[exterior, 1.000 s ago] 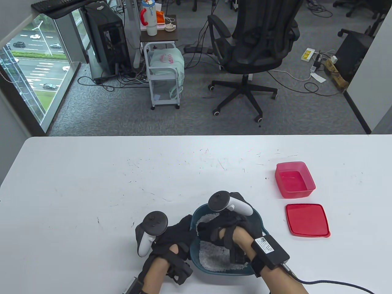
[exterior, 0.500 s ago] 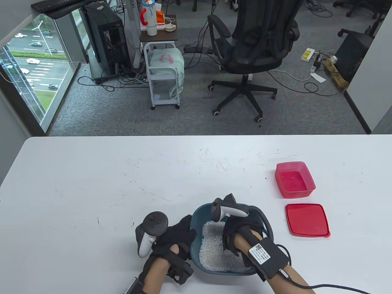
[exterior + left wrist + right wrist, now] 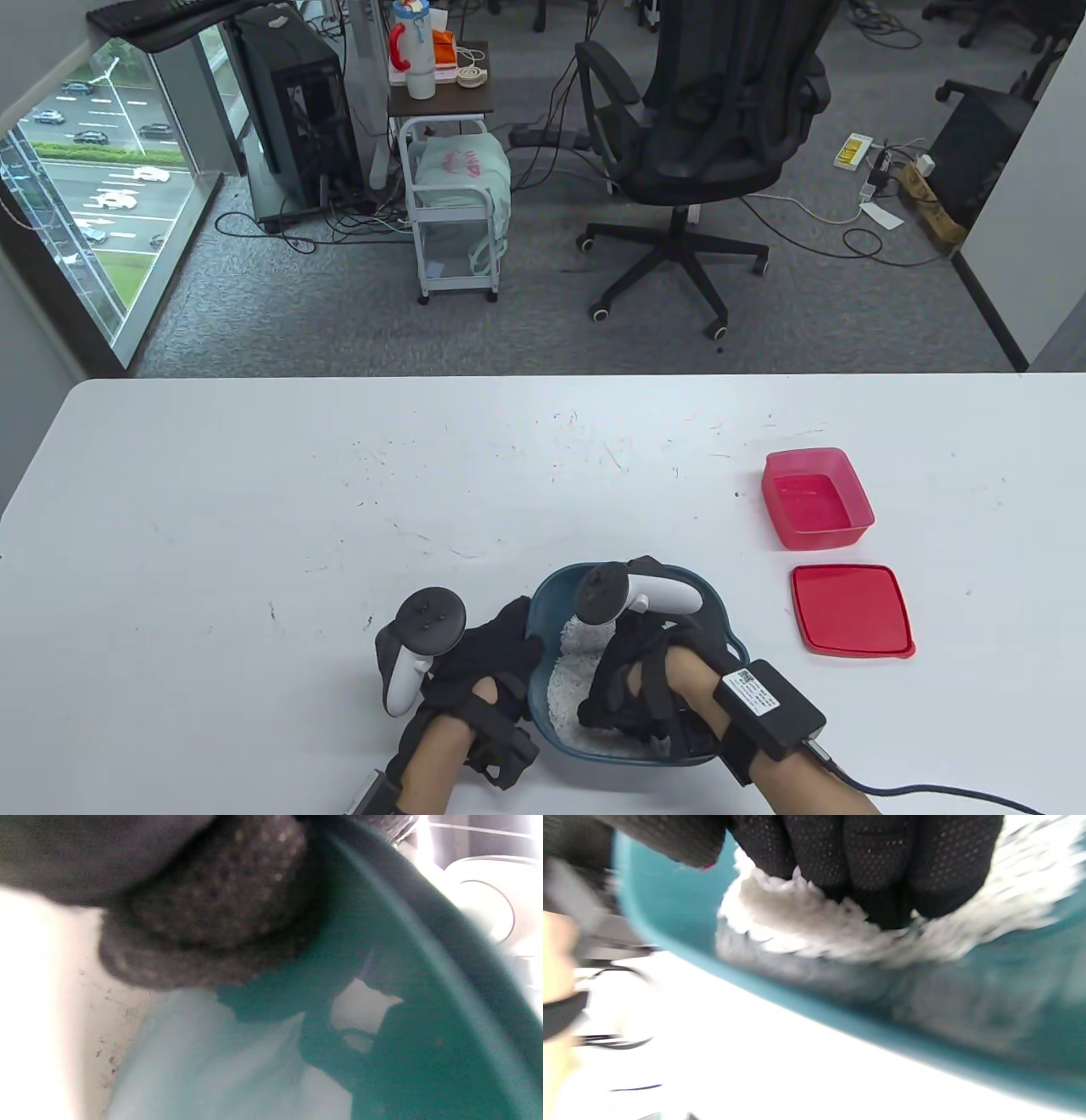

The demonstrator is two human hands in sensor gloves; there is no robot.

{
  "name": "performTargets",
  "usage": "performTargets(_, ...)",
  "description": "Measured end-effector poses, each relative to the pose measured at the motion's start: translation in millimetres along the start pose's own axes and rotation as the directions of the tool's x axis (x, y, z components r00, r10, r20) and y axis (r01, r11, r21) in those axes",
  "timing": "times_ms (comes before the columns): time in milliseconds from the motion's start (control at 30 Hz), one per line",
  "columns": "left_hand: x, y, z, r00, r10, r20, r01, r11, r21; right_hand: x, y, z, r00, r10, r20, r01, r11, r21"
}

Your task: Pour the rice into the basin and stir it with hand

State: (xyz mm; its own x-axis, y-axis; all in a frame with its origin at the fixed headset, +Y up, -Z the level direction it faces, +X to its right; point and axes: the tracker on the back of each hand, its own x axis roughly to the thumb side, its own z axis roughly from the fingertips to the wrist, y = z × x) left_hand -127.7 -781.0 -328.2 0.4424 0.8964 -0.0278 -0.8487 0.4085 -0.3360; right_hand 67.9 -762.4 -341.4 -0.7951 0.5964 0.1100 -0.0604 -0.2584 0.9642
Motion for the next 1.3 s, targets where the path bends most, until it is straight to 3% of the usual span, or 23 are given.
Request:
performTargets(233, -0.2, 0.2, -0.4, 1.000, -0.002, 0.015, 0.002, 1.000, -0.016, -2.6, -11.9, -5.5, 0.983, -0.152, 0.107, 0.153, 0.988, 0.002)
performTargets(400, 0.2, 0.4, -0.8, 1.000, -0.010, 0.025, 0.010, 1.000, -0.022, -7.2, -31.1, 0.7, 0.983, -0.165, 0.077, 0.176, 0.972, -0.159)
performTargets(500, -0.2, 0.6, -0.9, 1.000, -0.010, 0.027, 0.010, 1.000, -0.025, -9.1, -42.6, 9.6, 0.995, -0.077, -0.061, 0.051, 0.935, -0.351)
performTargets(567, -0.2, 0.5, -1.0, 1.000, -0.009, 0.026, 0.010, 1.000, -0.025, -10.9, -46.3, 14.7, 0.982, -0.009, -0.188, -0.071, 0.906, -0.416)
performTargets(733, 0.0, 0.1, -0.6, 1.000, -0.010, 0.020, 0.011, 1.000, -0.015, -17.0, -43.0, 24.1, 0.857, 0.121, -0.500, -0.318, 0.889, -0.329)
performTargets(833, 0.0, -0.2, -0.6, 1.000, -0.009, 0.016, 0.010, 1.000, -0.012, -16.2, -34.3, 22.8, 0.803, 0.193, -0.563, -0.374, 0.899, -0.226)
performTargets(1067, 0.2, -0.8, 0.0, 1.000, -0.009, 0.008, 0.009, 1.000, -0.002, -8.8, -9.5, 5.1, 0.811, 0.303, -0.500, -0.370, 0.928, -0.039)
performTargets(1167, 0.3, -1.0, 0.1, 1.000, -0.009, 0.007, 0.009, 1.000, -0.001, -4.9, -2.2, -0.5, 0.927, 0.228, -0.299, -0.239, 0.971, 0.000)
performTargets(1300, 0.3, -1.2, 0.0, 1.000, -0.012, 0.009, 0.012, 1.000, -0.003, 0.8, -4.2, -1.6, 0.994, 0.089, -0.063, -0.089, 0.996, 0.000)
